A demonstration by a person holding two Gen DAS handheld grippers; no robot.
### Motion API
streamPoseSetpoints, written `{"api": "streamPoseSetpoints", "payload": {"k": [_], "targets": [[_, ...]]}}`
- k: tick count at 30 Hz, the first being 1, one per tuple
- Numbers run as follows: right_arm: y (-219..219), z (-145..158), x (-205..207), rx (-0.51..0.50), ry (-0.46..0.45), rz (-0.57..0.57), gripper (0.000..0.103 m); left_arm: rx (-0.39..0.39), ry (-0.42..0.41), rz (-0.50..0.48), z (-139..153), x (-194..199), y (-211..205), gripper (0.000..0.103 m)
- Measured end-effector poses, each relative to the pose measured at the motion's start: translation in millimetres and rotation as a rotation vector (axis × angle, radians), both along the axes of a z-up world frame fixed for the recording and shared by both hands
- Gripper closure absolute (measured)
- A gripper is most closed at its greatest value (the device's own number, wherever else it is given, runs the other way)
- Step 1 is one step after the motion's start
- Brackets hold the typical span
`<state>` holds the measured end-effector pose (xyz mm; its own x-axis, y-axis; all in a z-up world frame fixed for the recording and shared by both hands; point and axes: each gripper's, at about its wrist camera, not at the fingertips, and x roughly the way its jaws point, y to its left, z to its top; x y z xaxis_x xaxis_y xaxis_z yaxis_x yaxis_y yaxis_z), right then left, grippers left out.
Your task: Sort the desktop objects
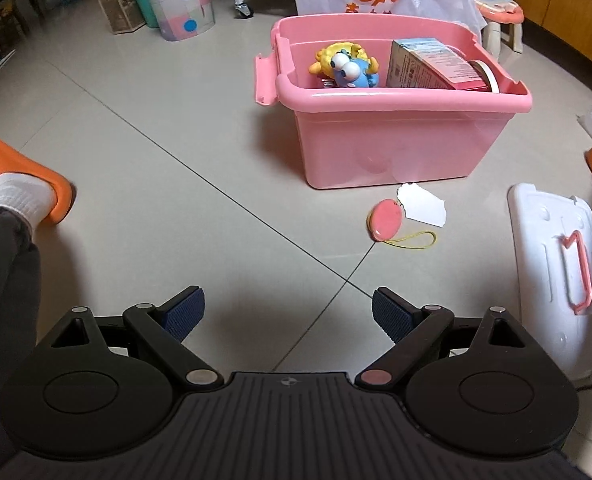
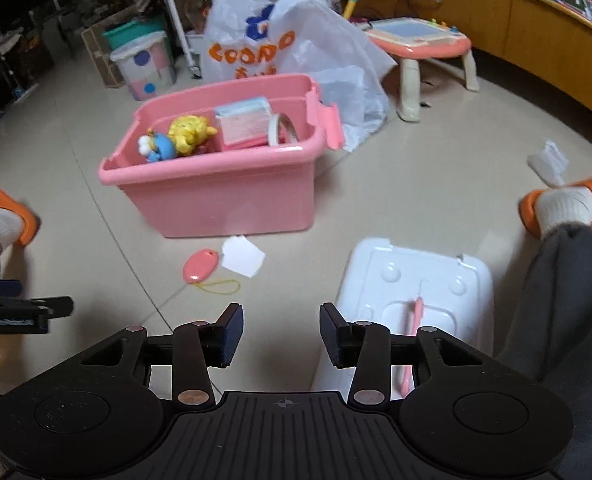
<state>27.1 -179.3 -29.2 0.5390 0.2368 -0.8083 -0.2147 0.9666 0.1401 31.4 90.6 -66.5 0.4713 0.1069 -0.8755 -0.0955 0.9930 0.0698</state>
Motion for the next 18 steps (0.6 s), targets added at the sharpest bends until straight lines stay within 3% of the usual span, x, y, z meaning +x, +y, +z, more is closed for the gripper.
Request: {"api": "streamPoseSetpoints", "payload": {"k": [4, 18], "targets": [[-5, 1, 2, 0.018, -0.016, 0.003, 0.061, -0.042, 0.008, 0.016, -3, 3, -14, 0.01], [-42, -3, 14, 0.136, 0.034, -0.082, 0.056, 0.029, 0.012, -0.125, -36, 53, -62, 0.01]]}}
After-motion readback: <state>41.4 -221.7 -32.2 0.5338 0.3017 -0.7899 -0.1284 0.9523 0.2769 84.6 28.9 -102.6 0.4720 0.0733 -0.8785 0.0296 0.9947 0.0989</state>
